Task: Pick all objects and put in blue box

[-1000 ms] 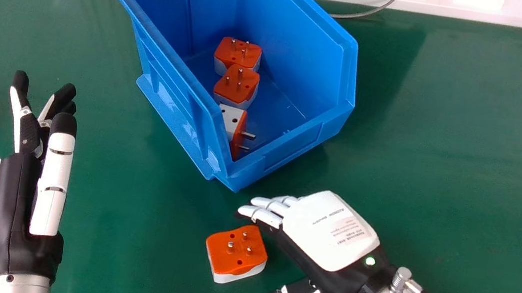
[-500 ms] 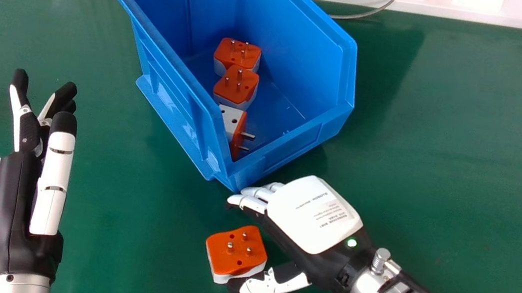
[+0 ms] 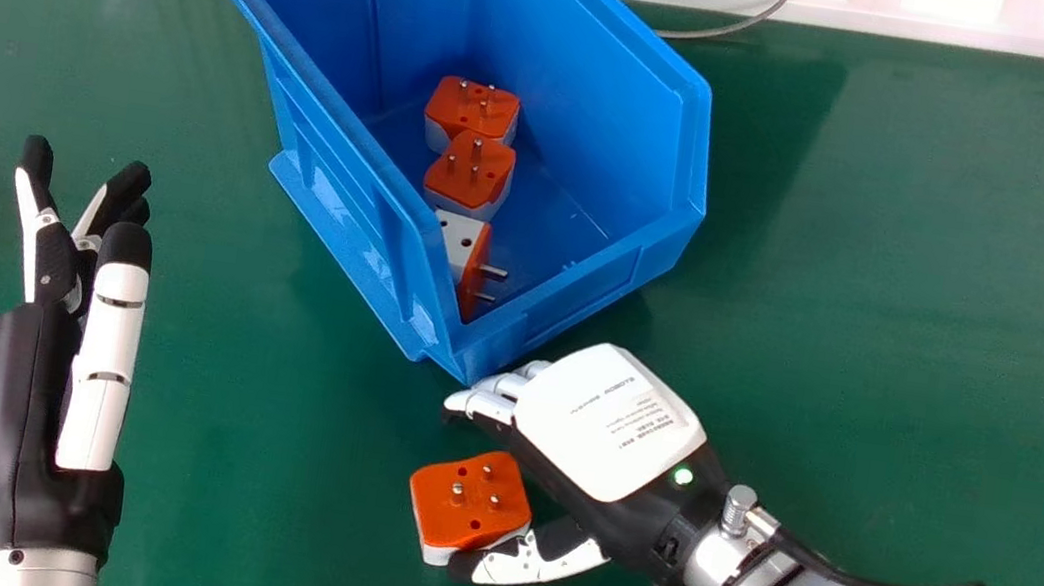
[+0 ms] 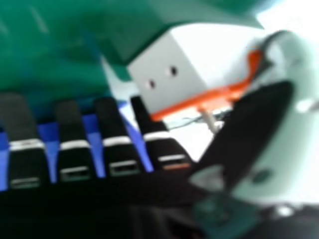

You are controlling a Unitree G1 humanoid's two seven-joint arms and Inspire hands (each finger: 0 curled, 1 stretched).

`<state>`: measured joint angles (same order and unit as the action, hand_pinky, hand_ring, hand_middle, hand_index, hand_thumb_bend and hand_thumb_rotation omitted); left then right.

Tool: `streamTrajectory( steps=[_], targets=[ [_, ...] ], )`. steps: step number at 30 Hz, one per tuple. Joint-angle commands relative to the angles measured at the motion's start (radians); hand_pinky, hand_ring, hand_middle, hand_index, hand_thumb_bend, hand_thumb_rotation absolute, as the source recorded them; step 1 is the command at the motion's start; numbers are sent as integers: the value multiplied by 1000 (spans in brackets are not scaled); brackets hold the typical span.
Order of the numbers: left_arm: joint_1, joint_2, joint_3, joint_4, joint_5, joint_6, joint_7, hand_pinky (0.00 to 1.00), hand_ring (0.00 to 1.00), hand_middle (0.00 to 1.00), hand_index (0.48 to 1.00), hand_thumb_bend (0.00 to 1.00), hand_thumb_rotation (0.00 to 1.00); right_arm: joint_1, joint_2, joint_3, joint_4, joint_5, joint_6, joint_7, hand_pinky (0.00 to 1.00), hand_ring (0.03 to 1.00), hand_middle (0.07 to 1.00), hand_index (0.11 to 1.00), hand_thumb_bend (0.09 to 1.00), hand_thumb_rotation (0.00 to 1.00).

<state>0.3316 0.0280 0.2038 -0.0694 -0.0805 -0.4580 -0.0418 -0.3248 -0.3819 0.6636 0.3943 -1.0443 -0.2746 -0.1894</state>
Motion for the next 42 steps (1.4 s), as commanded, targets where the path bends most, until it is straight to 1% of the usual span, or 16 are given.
streamTrajectory(
  steps=[1, 2, 5, 7, 9, 10, 13, 17, 19, 22, 27, 31, 34, 37, 40, 42],
  targets=[
    [5, 8, 6, -27, 2, -12, 3, 932, 936, 930, 938, 440, 877, 21, -10, 20, 36, 15, -17, 41, 528, 599, 623, 543, 523, 144],
    [4, 9, 6, -27, 0, -12, 1, 933, 936, 930, 939, 438, 876, 18, -11, 21, 42, 23, -23, 38, 512, 576, 600, 516, 516, 134],
    [1, 11, 7, -25, -4, -10, -2, 939, 940, 933, 941, 435, 874, 12, -15, 26, 47, 36, -30, 35, 473, 533, 546, 465, 519, 22],
    [-1, 11, 8, -28, -1, -7, 0, 936, 940, 934, 943, 425, 878, 12, -16, 26, 43, 42, -27, 40, 448, 497, 534, 454, 520, 5],
    [-2, 9, 7, -33, -5, 0, -1, 933, 939, 933, 944, 419, 882, 14, -14, 25, 35, 52, -20, 49, 434, 475, 528, 452, 521, 1],
    [-3, 9, 7, -33, -12, 0, -5, 933, 939, 932, 944, 415, 882, 14, -12, 25, 34, 58, -18, 54, 426, 466, 523, 455, 522, 0],
    [-5, 7, 6, -34, -18, 0, -7, 943, 943, 935, 947, 407, 867, 18, -3, 19, 28, 91, -11, 87, 337, 391, 463, 501, 517, 0],
    [-5, 9, 7, -37, -9, 3, -5, 952, 945, 937, 948, 397, 879, 33, 5, 4, 2, 161, -3, 167, 232, 298, 433, 523, 507, 5],
    [-5, 8, 6, -40, -1, 5, 0, 943, 944, 937, 948, 408, 876, 48, 0, -1, -21, 178, -8, 166, 203, 270, 429, 524, 506, 5],
    [-7, 5, 5, -44, -8, 10, 0, 945, 943, 935, 946, 412, 870, 90, -19, -19, -92, 193, -13, 168, 180, 242, 421, 522, 506, 4],
    [-14, 10, 8, -37, -6, 13, -1, 962, 949, 940, 949, 401, 875, 182, -60, -67, -247, 234, -20, 196, 173, 241, 405, 524, 504, 3],
    [-19, 7, 7, -35, -4, 11, 2, 945, 942, 935, 944, 402, 869, 289, -106, -133, -427, 249, -5, 225, 182, 255, 431, 514, 505, 4],
    [-25, 9, 8, -27, -7, 4, -2, 950, 944, 937, 945, 411, 871, 381, -137, -210, -531, 261, -31, 174, 144, 199, 403, 513, 504, 2],
    [-28, 8, 9, -28, -1, 7, 3, 938, 940, 934, 941, 426, 868, 460, -145, -295, -613, 273, -28, 139, 105, 146, 405, 501, 507, 3],
    [-31, 10, 9, -30, -4, 13, 2, 942, 940, 935, 944, 424, 880, 493, -136, -373, -680, 309, -7, 153, 101, 141, 422, 498, 509, 3],
    [-34, 11, 9, -29, 0, 15, 3, 943, 940, 934, 945, 432, 878, 478, -126, -411, -693, 321, -9, 145, 100, 140, 421, 498, 509, 2]
  ],
)
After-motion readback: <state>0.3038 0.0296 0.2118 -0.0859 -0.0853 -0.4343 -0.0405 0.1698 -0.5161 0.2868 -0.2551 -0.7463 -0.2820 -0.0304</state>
